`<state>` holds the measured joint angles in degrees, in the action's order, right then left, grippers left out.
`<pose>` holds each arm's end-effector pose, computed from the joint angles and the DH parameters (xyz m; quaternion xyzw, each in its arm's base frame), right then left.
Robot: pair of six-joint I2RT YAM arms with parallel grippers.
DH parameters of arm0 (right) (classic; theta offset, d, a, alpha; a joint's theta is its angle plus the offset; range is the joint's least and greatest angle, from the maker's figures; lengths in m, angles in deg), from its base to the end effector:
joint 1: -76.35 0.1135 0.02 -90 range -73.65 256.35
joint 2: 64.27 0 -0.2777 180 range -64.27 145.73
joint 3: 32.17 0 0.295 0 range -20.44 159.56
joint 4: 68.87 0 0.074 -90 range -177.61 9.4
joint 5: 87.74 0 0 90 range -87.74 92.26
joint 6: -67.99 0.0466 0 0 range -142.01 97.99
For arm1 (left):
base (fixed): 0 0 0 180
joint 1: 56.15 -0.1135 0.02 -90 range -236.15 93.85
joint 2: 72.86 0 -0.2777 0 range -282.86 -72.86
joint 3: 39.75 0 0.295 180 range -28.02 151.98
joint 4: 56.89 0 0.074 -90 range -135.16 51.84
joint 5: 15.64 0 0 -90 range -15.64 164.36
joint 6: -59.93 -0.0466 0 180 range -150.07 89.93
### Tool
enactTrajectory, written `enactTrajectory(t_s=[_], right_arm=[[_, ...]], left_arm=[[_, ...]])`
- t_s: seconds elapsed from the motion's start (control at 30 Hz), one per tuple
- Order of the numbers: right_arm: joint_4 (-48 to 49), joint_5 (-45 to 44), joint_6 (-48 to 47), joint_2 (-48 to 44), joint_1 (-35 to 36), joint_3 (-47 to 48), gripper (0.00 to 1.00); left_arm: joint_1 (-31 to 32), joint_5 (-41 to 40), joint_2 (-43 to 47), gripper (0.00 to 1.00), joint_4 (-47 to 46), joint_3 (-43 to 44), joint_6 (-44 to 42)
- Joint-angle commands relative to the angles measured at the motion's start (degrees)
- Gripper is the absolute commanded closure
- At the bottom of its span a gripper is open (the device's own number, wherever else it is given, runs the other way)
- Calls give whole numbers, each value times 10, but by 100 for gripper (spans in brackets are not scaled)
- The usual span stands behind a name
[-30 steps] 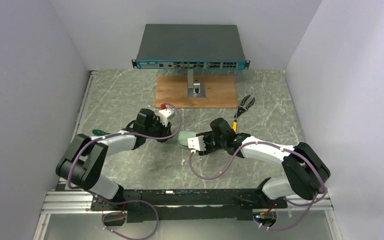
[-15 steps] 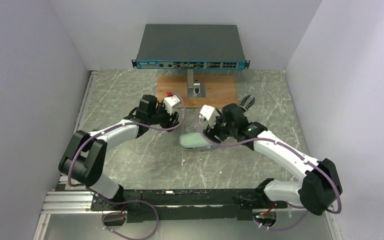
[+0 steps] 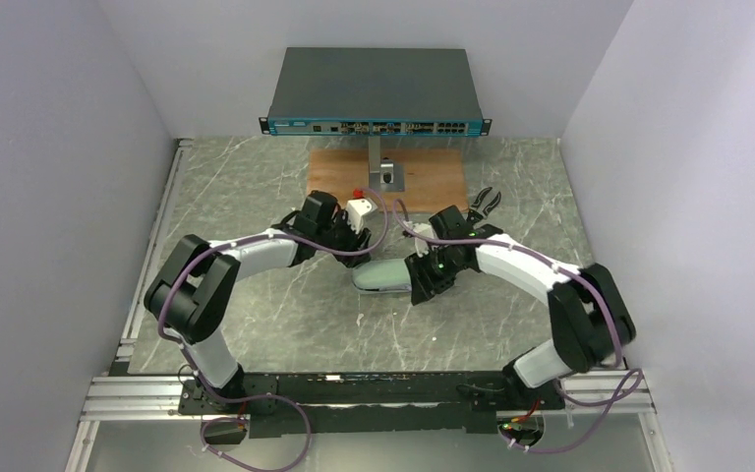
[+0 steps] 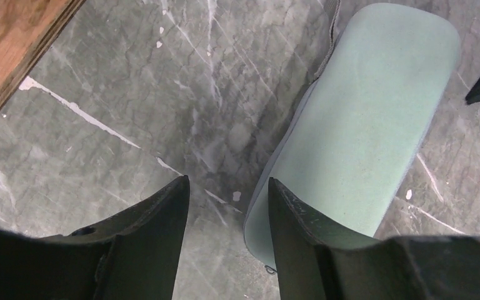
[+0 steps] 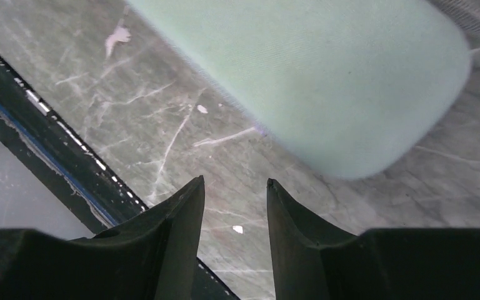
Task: Open the umbrella
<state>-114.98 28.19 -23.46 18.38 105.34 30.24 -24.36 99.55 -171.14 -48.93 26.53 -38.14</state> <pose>0.2593 0.1670 0.1807 -0.2948 0.9083 0.2608 0.1417 0.3289 -0.2272 0.1574 0.3882 0.8000 -0.2782 0.3633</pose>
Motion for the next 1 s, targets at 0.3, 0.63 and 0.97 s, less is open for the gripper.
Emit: enactTrajectory(t_s=[0.3,0.63,0.97], right_arm=[[49,-42,-9,126,-46,100,48],[55,79,-3,119,-105,108,24],[66,168,174,36,-126,29,12]], left_arm=[[18,33,75,53,-2,-91,44],[23,34,120,52,-17,-122,77],[30,-53,291,33,-79,-265,130]])
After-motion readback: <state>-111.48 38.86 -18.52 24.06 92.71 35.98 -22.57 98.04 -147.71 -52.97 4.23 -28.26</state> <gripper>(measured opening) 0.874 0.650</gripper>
